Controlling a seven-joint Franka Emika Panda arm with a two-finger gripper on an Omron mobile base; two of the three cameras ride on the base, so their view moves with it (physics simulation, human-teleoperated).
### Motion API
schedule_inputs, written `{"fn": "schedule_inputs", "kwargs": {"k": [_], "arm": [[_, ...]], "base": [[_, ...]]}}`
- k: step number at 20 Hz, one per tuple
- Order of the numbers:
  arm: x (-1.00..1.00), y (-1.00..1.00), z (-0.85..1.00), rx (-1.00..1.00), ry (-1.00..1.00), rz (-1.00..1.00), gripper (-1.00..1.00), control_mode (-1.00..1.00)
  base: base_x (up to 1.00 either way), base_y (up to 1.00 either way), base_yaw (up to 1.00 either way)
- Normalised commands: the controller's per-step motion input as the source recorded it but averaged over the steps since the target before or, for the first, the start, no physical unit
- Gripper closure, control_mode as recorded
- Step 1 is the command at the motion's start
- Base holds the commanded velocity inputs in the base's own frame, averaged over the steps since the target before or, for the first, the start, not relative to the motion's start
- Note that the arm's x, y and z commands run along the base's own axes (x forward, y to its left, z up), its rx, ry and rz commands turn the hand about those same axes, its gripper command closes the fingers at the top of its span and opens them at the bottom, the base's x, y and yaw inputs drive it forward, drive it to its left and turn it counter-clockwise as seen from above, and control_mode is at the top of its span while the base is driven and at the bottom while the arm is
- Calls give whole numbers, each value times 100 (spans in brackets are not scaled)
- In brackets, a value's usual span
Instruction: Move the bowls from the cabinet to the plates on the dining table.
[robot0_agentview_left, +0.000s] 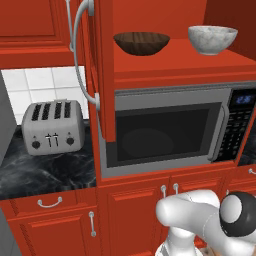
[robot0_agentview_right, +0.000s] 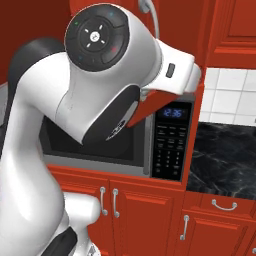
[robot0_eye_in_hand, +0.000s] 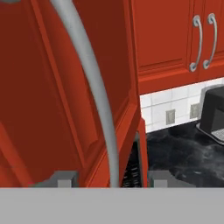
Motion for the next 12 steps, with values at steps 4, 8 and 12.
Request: {"fn": "schedule_inputs", "kwargs": {"k": [4,8,12], "arm": [[-57,28,0,-1,-4,0,-100,-100],[-70,38,0,-1,-2,0,-100,-100],[-69,53,2,-2,-1,0,-100,-100]], "base": [[0,0,0],[0,0,0],[0,0,0]]}}
